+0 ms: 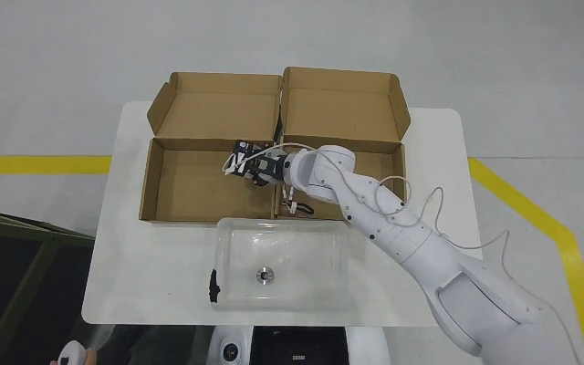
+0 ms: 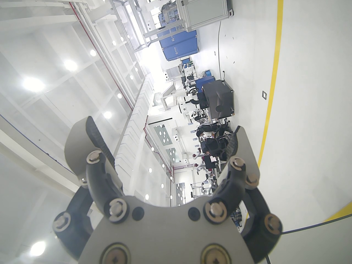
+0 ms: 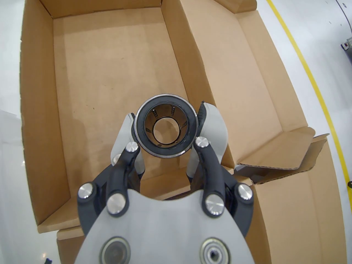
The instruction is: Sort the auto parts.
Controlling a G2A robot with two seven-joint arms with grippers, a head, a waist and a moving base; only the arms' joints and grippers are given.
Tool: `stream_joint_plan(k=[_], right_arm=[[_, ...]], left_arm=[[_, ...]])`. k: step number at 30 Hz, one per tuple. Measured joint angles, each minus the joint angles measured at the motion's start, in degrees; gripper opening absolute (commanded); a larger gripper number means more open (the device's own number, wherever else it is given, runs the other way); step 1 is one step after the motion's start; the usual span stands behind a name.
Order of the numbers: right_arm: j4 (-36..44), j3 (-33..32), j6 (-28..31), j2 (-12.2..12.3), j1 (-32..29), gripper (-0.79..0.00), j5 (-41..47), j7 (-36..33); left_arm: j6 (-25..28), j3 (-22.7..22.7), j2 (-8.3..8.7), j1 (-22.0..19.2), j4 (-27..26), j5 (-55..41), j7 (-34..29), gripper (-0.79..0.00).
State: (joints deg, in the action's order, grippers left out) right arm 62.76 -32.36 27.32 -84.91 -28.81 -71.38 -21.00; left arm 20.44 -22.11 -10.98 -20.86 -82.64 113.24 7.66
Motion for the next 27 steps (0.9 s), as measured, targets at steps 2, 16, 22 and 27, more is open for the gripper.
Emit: stream_joint_plan(k=[2,16,22,27], right_arm=[[-1.2,0.3,-0.2,-0.4,0.3,-0.779,-0.3,-0.1],[-5.2,0.8,-0.3,-2.6,0.9,-0.434,-1.8,-0.4],[-5.3,0.3,0.0,-3.0,0.8,-0.403,-2.9,-0.9],[-3.8,-0.7,0.4,-2.9,0.7,-0.296,-4.1,-1.6]], left_arm=[[0.0,0.0,0.0,0.0,0.0,0.0,0.0,0.0],[0.0,0.0,0.0,0.0,0.0,0.0,0.0,0.0],[0.0,0.0,0.0,0.0,0.0,0.0,0.0,0.0],[0.0,0.0,0.0,0.0,0.0,0.0,0.0,0.0]])
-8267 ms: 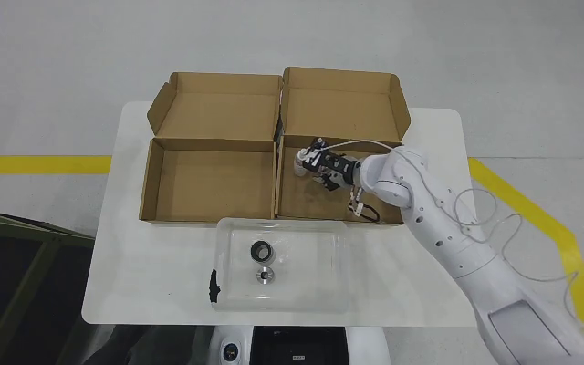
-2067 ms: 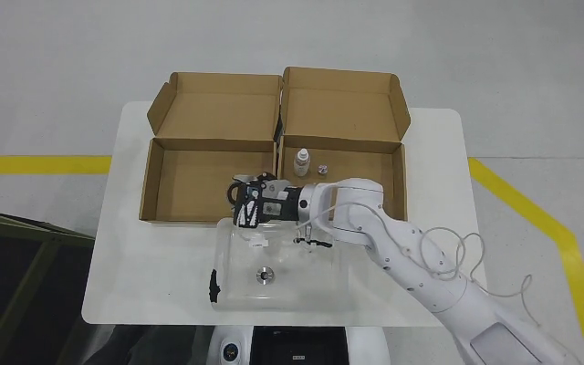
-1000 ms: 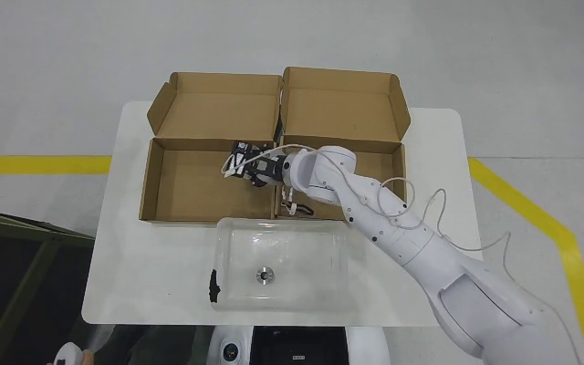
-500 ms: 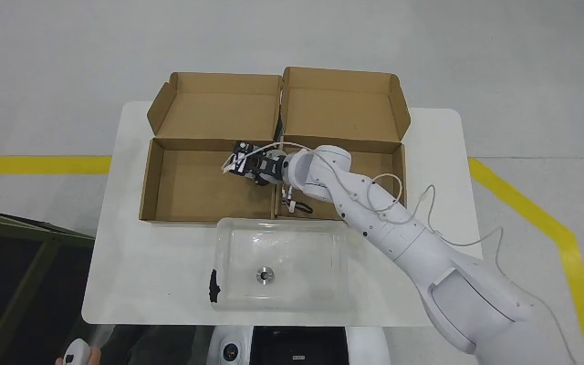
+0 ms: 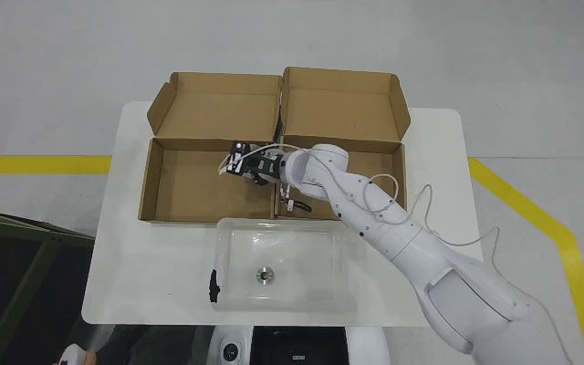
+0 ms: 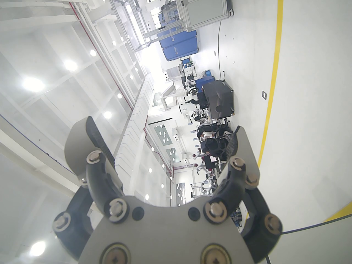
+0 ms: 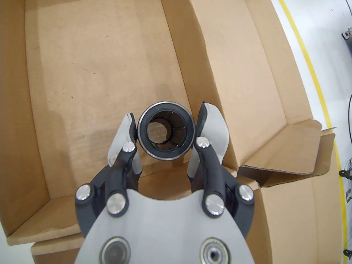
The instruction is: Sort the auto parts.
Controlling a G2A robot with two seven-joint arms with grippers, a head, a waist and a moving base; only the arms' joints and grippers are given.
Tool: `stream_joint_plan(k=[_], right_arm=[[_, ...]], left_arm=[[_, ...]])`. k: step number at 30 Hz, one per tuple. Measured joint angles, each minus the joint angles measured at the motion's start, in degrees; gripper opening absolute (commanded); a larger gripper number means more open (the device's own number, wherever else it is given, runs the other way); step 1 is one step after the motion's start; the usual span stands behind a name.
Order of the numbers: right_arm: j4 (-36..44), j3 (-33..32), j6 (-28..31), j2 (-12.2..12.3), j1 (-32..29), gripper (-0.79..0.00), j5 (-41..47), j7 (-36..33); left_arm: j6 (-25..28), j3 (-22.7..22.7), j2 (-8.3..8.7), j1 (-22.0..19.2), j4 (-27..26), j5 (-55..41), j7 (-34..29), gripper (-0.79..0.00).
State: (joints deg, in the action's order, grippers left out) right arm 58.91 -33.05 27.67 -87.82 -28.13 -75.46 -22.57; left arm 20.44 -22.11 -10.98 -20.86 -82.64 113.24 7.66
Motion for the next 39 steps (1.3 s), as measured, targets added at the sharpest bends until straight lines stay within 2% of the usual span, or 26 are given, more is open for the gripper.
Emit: stream_joint_plan(k=[9,16,26,31,39], right_arm=[[9.6,-3.3,3.0,1.3,-2.3,-0.154,-1.4,-1.6],[21.1,-6.0,6.3,2.9,-7.5,-0.151,-1.3,-4.7],[37.6,-10.1,10.7,5.8,-18.2,-0.148,-2.3,-10.2],[42.5,-11.8,13.1,7.2,-23.9,-0.16,-3.2,-11.7],[47.9,-14.8,16.4,9.3,-31.6,-0.139,-4.3,-13.1]], left_arm=[[0.0,0.0,0.0,0.0,0.0,0.0,0.0,0.0],[0.0,0.0,0.0,0.0,0.0,0.0,0.0,0.0],[0.0,0.0,0.0,0.0,0.0,0.0,0.0,0.0],[0.0,0.0,0.0,0.0,0.0,0.0,0.0,0.0],[0.0,0.0,0.0,0.0,0.0,0.0,0.0,0.0]])
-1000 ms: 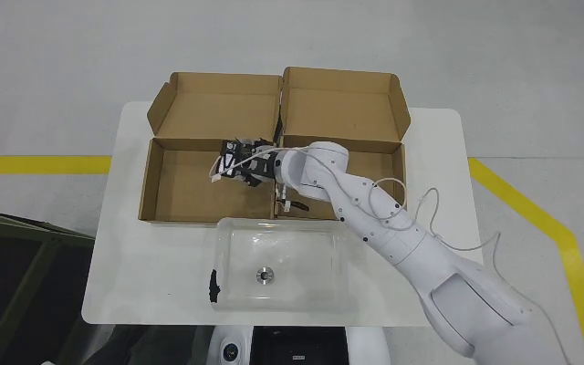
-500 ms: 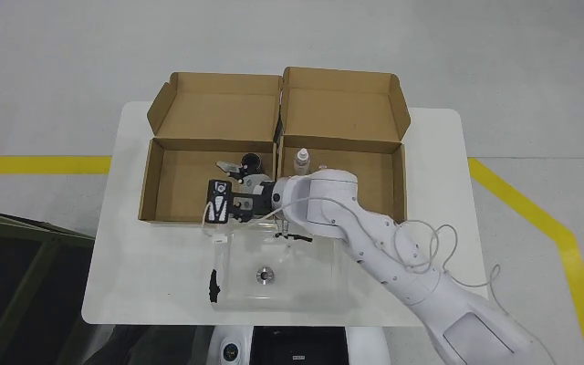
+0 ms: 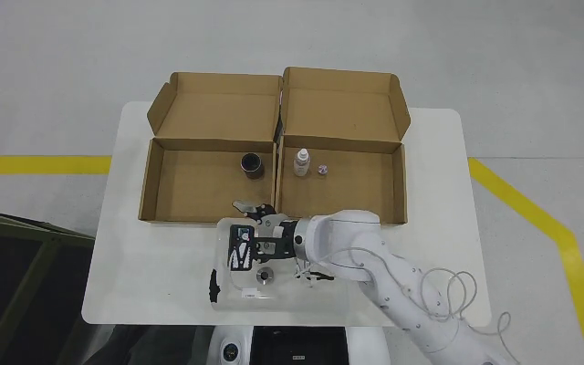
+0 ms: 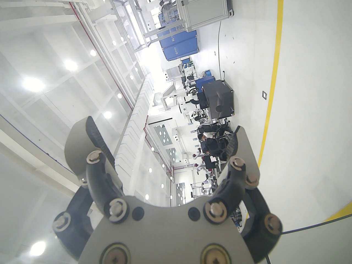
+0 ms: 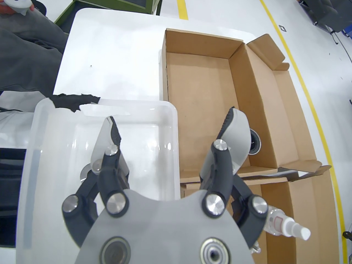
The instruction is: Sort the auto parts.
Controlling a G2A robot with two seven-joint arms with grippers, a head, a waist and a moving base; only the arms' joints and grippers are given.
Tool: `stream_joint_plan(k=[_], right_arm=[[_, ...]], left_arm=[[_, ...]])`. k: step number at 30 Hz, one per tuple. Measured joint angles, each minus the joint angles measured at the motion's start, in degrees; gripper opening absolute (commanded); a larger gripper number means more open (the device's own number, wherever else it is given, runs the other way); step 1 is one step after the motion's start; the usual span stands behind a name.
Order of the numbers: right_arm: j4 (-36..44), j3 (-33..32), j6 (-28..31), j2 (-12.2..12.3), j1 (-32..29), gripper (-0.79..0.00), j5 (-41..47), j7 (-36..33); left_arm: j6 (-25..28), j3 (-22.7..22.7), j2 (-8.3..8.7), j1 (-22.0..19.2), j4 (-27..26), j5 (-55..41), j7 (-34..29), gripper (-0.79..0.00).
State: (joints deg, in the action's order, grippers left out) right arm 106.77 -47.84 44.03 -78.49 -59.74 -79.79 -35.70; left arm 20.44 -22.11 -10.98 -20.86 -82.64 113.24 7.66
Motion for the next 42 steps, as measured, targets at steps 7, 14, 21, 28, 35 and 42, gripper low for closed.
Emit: stream_joint_plan(k=[7,14,21,28,35,42], right_arm=[[3.3,-0.9,2.3,1.3,-4.9,-0.139,-1.5,0.6],[4.1,-0.9,2.5,2.3,-8.5,-0.154,-4.2,1.8],[3.3,-1.0,2.7,3.0,-10.3,-0.157,-5.9,2.2],[3.5,-1.3,3.1,3.8,-11.9,-0.175,-7.2,2.2],[1.3,-1.4,2.6,4.3,-12.2,-0.197,-8.5,2.6],[-1.4,0.1,2.6,4.2,-11.1,-0.206,-8.8,3.4]], left_arm=[[0.0,0.0,0.0,0.0,0.0,0.0,0.0,0.0],[0.0,0.0,0.0,0.0,0.0,0.0,0.0,0.0],[0.0,0.0,0.0,0.0,0.0,0.0,0.0,0.0],[0.0,0.0,0.0,0.0,0.0,0.0,0.0,0.0],[0.0,0.0,0.0,0.0,0.0,0.0,0.0,0.0],[0.0,0.0,0.0,0.0,0.0,0.0,0.0,0.0]])
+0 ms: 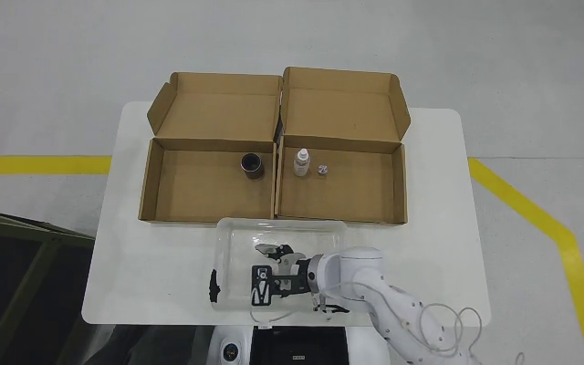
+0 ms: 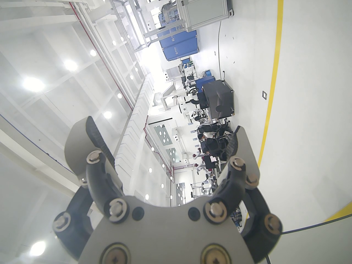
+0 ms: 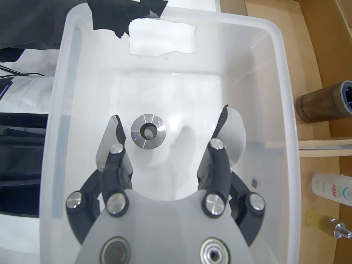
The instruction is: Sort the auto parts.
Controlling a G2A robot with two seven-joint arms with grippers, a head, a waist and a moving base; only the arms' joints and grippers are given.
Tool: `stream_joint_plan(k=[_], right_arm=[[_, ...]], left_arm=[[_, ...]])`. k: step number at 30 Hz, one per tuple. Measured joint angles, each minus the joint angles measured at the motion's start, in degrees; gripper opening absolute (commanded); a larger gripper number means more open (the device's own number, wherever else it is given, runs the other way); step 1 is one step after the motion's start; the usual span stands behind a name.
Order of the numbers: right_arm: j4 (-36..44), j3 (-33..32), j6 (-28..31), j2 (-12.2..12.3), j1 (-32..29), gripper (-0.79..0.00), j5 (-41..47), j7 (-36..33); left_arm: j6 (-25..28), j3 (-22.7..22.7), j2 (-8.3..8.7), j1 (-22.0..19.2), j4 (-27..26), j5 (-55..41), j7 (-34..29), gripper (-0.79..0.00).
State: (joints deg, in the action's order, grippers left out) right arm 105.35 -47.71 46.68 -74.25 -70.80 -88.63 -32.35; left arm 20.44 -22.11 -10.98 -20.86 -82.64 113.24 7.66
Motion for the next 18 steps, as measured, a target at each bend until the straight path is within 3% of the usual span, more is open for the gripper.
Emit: stream_joint_plan(k=[6,15,18], right_arm=[[-2.3,1.3,-0.4,-0.1,1.1,-0.222,0.3,0.3],[-5.5,3.6,-0.7,-0.5,2.8,-0.305,0.7,-0.4],[-6.2,4.0,-0.7,-0.6,3.2,-0.369,1.4,-0.8]], left_arm=[[0.0,0.0,0.0,0.0,0.0,0.0,0.0,0.0],[0.0,0.0,0.0,0.0,0.0,0.0,0.0,0.0],[0.0,0.0,0.0,0.0,0.0,0.0,0.0,0.0]])
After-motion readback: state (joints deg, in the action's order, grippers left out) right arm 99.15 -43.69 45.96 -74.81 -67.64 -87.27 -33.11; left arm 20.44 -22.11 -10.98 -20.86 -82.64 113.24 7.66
